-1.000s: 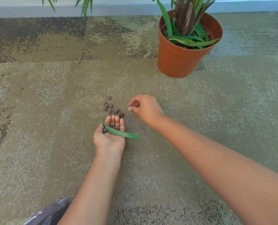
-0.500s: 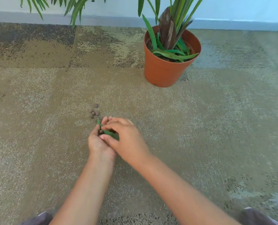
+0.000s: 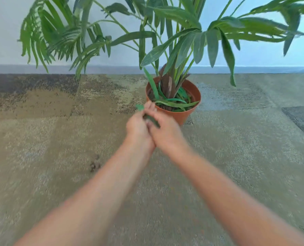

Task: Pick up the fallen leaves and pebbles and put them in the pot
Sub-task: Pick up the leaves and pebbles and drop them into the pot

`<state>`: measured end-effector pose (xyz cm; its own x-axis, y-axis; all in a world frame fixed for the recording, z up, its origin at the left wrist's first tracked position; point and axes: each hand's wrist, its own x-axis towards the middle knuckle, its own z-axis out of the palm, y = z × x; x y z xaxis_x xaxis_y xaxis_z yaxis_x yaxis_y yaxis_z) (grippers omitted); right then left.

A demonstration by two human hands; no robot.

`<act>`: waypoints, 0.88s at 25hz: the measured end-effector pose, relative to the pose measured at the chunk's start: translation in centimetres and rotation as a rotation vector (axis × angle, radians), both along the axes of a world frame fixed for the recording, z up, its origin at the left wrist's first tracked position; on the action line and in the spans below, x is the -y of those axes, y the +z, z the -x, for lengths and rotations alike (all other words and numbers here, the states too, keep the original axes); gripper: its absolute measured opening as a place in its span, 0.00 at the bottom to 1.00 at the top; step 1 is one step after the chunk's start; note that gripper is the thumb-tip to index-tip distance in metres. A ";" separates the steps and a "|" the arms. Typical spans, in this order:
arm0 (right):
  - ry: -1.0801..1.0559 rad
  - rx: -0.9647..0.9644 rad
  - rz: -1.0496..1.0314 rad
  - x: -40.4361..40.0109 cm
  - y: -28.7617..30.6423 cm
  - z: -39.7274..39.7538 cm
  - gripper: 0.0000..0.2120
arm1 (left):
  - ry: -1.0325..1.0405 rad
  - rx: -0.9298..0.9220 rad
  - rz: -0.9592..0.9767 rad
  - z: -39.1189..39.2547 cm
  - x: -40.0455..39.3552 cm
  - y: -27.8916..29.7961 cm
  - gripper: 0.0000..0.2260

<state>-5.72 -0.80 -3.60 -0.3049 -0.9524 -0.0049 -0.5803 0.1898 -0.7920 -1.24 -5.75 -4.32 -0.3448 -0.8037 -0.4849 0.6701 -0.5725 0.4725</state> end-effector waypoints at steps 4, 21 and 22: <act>-0.089 0.045 0.095 4.3 2.9 5.5 0.17 | -0.072 -0.018 0.071 5.1 3.0 4.5 0.15; 0.198 -0.243 0.470 0.1 -4.5 4.8 0.24 | -0.175 1.010 1.048 -1.9 6.5 -0.9 0.26; 0.280 -0.220 0.358 -0.5 -6.1 2.9 0.22 | -0.224 1.083 1.037 -4.0 6.4 -2.7 0.25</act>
